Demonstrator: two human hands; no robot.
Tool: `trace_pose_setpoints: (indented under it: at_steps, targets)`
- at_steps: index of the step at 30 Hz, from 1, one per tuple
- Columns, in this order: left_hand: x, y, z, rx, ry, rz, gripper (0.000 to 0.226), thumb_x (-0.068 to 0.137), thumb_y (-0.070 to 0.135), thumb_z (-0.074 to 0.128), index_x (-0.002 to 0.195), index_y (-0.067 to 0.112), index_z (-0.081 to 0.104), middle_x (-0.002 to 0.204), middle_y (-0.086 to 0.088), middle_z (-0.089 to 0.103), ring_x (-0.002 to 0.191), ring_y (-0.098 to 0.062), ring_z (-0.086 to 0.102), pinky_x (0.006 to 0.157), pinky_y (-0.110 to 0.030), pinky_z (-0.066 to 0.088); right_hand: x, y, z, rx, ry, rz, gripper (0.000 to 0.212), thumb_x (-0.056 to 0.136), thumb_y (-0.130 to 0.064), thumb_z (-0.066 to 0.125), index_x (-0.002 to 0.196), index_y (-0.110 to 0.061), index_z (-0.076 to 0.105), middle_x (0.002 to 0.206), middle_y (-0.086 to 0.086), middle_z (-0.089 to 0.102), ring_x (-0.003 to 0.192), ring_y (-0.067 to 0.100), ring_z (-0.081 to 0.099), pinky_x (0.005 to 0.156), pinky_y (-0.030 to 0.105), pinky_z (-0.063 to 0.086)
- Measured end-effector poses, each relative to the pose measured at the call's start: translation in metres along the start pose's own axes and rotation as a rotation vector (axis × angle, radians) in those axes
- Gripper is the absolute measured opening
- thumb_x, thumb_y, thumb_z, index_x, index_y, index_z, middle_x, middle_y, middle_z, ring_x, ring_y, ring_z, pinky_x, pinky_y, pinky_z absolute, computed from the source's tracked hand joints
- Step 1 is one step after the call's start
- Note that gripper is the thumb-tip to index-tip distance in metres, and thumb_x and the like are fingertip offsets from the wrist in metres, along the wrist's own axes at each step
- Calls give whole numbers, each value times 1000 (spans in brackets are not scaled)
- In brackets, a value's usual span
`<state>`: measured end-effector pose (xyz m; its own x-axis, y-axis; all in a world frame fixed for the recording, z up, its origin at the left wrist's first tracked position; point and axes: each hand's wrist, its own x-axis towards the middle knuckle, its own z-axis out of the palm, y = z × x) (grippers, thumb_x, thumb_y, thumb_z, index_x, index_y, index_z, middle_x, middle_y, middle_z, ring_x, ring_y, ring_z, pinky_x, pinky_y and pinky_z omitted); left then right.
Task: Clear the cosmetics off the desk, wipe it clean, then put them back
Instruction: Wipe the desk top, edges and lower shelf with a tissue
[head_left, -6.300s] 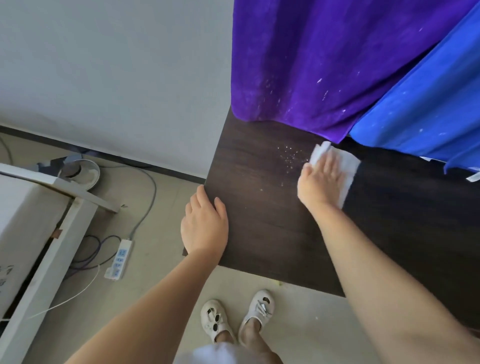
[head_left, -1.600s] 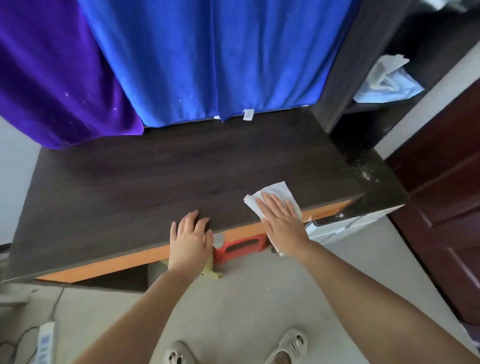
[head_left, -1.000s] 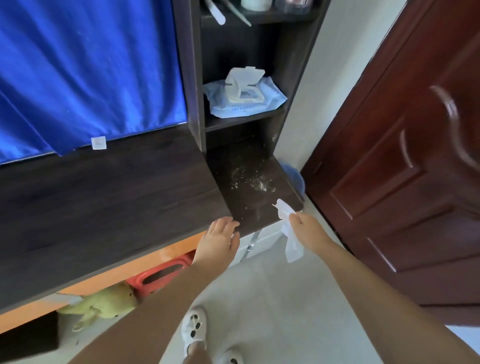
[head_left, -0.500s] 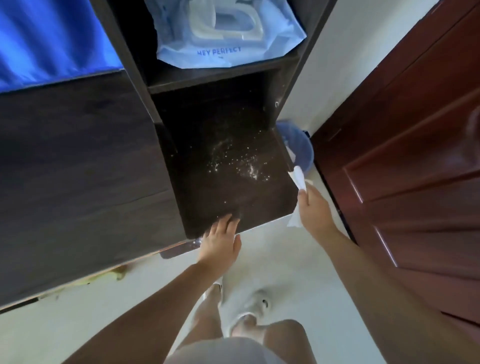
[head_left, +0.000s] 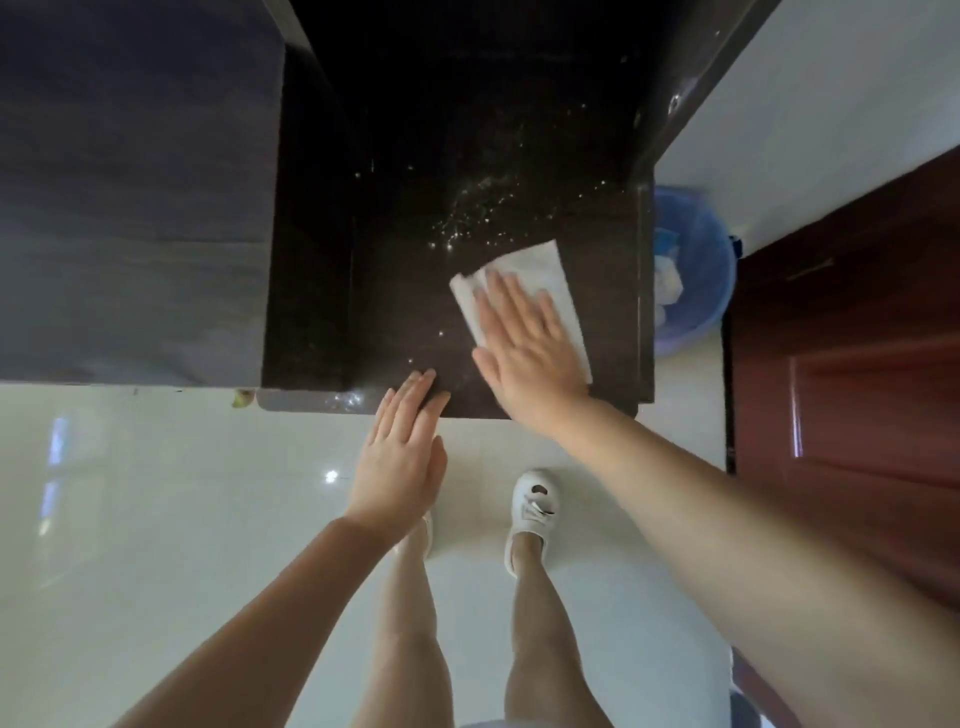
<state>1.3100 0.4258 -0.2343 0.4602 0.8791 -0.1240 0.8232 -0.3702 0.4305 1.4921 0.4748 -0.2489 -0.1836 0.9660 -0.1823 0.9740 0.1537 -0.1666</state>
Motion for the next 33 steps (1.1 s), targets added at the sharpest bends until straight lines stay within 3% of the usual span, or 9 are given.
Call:
trace_pose_setpoints:
  at_steps: [3, 6, 11, 13, 17, 20, 24, 27, 33]
  targets:
    - [-14, 13, 0, -47, 35, -99, 42, 84, 13, 36, 124, 6, 44, 137, -20, 45, 131, -26, 30, 114, -34, 16, -58, -7, 8, -78, -115, -375, 57, 97, -39, 19, 147, -12, 13, 155, 6, 16, 144, 22, 15, 115, 41, 12]
    - [-20, 15, 4, -40, 36, -140, 40, 84, 16, 34, 122, 10, 45, 136, -17, 47, 129, -28, 34, 107, -45, 31, -35, 42, -6, -160, -122, -463, 54, 98, -38, 9, 147, -16, 8, 155, 4, 10, 144, 22, 12, 115, 39, 7]
    - [-19, 13, 10, -34, 82, -143, 40, 84, 17, 34, 122, 9, 47, 136, -16, 49, 129, -24, 31, 105, -45, 27, 47, 75, -30, -15, -20, 211, 54, 99, -34, 12, 147, -15, -5, 158, 5, -8, 145, 19, -8, 119, 39, -4]
    - [-19, 13, 9, -108, 104, -135, 42, 85, 16, 35, 125, 9, 44, 136, -15, 48, 129, -21, 29, 110, -35, 22, 55, 34, -22, 1, 4, 261, 57, 97, -33, 13, 147, -13, -7, 158, 6, -8, 145, 20, -8, 119, 41, -2]
    - [-19, 7, -6, -280, 170, -177, 44, 87, 13, 31, 131, 11, 33, 136, -19, 45, 126, -21, 32, 108, -19, 17, 7, -56, 7, -56, -24, -286, 61, 90, -33, 20, 145, -13, 5, 153, 5, 27, 142, 20, 23, 116, 42, 12]
    - [-12, 4, -16, -257, 189, -128, 44, 87, 12, 31, 131, 9, 34, 131, -21, 48, 122, -22, 35, 106, -19, 21, -14, -18, 1, -104, -143, -451, 58, 93, -34, 21, 146, -14, 14, 155, 2, 22, 143, 19, 17, 115, 37, 1]
    - [20, 3, -10, -166, 186, -62, 40, 87, 15, 35, 126, 8, 40, 127, -18, 52, 116, -22, 38, 101, -36, 39, 9, 75, -23, -42, -11, 84, 57, 93, -39, 7, 145, -16, -3, 157, 5, 3, 145, 21, 3, 119, 37, -2]
    - [60, -2, -2, -101, 240, -51, 41, 86, 15, 39, 126, 5, 42, 130, -20, 51, 124, -25, 34, 108, -48, 28, 53, 56, -28, 42, 50, 405, 58, 97, -35, 14, 146, -13, -9, 158, 7, -7, 145, 20, -8, 119, 43, -2]
    - [85, -11, 3, 27, 231, -96, 41, 88, 16, 35, 126, 2, 41, 132, -22, 49, 131, -27, 30, 114, -45, 16, 43, -5, -16, -3, -82, -170, 56, 91, -37, 0, 141, -20, -16, 152, -3, -18, 140, 12, -18, 117, 35, -10]
